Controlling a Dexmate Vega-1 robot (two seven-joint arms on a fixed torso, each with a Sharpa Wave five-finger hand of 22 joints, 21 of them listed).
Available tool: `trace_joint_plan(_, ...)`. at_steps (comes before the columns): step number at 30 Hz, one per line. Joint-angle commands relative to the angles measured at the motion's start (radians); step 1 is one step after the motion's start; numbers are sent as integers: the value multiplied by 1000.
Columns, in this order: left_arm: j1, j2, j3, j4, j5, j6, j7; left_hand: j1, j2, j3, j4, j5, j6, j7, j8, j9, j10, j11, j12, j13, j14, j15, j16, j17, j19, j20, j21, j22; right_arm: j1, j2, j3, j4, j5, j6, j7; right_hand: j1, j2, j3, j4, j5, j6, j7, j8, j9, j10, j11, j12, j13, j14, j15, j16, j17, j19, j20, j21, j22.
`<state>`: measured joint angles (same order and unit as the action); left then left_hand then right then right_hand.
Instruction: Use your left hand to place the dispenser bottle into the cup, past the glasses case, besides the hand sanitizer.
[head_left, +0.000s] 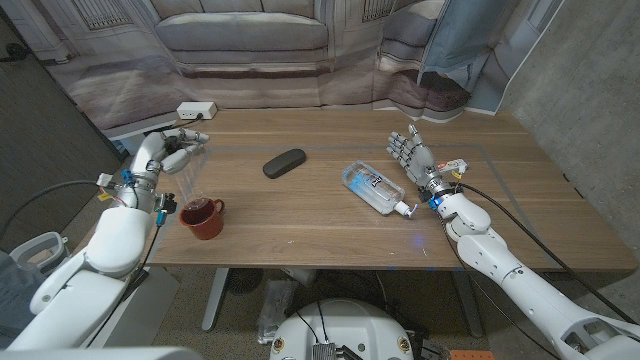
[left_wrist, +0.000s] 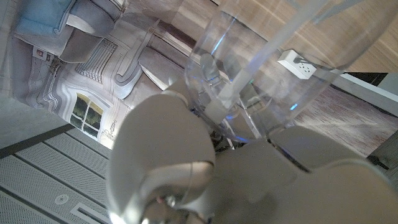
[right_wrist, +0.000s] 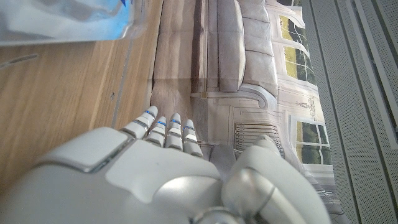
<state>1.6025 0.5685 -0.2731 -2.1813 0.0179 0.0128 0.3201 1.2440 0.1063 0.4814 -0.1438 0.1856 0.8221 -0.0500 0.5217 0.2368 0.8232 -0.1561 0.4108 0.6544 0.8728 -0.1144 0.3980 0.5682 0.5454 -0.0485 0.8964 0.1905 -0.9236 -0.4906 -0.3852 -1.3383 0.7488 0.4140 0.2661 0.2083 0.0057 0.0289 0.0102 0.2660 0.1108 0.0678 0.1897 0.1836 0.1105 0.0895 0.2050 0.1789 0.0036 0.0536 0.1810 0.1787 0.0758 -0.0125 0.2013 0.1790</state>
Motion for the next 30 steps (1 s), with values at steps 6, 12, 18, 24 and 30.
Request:
trace_joint_plan(6,6,-9,33,28,-18,-39,17,0,-9,-2,0,4,9,4,3,0,10,-7,2,4,14,-48,-7,5,-2,-6,14,3,-13,-17,7,-28,-2,-8,-13,3,9,-4,-3,-2,7,-2,4,2,6,4,4,5,7,-1,6,4,7,-2,1,4)
trace_joint_plan(12,30,-14,17,9,-28,-27,20,-5,-9,-2,3,4,10,3,2,-1,13,-5,0,1,16,-48,-11,6,-2,-6,19,2,-18,-18,12,-25,4,-11,-18,3,9,-4,-3,-2,7,-2,4,2,6,5,4,5,6,0,5,4,7,-2,1,4)
trace_joint_plan(18,70,-27,-12,-27,-20,-8,27,-5,-9,0,3,4,12,4,2,-1,13,-4,-2,0,17,-47,-14,8,-1,-5,23,1,-13,-14,11,-13,7,-17,-18,2,10,-5,-3,-2,7,-2,4,2,6,4,4,5,6,0,5,4,7,-2,0,4)
trace_joint_plan(24,75,-36,-26,-27,-20,-11,22,-6,-9,1,3,4,10,3,1,0,13,-5,-4,3,17,-45,-17,9,-4,-4,27,1,0,-6,1,2,1,-20,-12,2,10,-6,-3,-2,6,-2,4,2,7,4,4,5,7,-1,6,4,7,-2,0,4)
trace_joint_plan(30,50,-26,-28,-20,-18,-8,8,-5,-9,3,2,4,13,4,1,-2,19,-7,-4,2,18,-45,-20,12,-6,-5,31,0,11,8,-8,18,0,-24,-8,1,10,-6,-3,-3,7,-2,4,2,7,5,4,5,7,0,6,4,6,-1,0,4)
